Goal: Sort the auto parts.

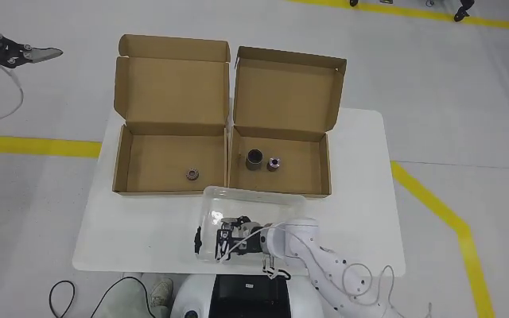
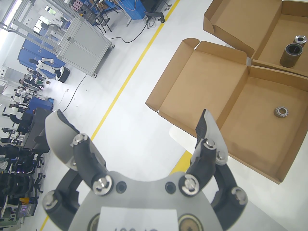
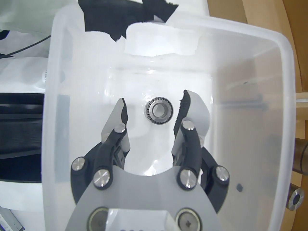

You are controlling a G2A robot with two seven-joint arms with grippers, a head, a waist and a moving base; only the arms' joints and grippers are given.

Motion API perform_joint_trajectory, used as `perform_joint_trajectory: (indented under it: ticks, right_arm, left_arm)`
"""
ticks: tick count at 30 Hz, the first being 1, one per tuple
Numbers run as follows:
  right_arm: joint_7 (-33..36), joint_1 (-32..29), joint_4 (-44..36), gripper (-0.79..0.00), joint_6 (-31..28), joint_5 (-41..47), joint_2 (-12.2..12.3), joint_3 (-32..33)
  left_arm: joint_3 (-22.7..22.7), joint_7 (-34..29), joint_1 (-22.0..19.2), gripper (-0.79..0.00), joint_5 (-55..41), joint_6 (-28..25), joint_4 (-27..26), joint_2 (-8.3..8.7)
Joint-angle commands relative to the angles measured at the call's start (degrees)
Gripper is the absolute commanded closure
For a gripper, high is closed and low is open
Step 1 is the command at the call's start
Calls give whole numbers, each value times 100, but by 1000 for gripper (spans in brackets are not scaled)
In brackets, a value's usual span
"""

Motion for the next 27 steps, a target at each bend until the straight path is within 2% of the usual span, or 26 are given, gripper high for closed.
perform_joint_trajectory:
  ticks: [1,4,9,14,15,16,17,18,27]
  right_arm:
    - [1,37,72,-474,56,-17,-10,-58]
    - [-16,92,186,-465,199,-67,-22,-124]
    - [-133,129,399,-391,478,28,-49,-185]
    - [-185,214,550,-363,599,34,-81,-311]
    - [-185,229,565,-332,625,34,-85,-326]
    - [-183,241,573,-256,658,28,-89,-338]
    - [-183,250,580,-111,684,31,-91,-346]
    - [-171,260,585,0,709,22,-93,-353]
    - [-241,239,316,0,872,23,-47,-224]
  left_arm:
    - [0,0,0,-785,0,0,0,0]
    - [0,0,0,-785,0,0,0,0]
    - [0,0,0,-785,0,0,0,0]
    - [0,0,0,-785,0,0,0,0]
    - [0,0,0,-785,0,0,0,0]
    - [0,0,0,-785,0,0,0,0]
    - [0,0,0,-785,0,0,0,0]
    - [0,0,0,-785,0,0,0,0]
    - [0,0,0,-785,0,0,0,0]
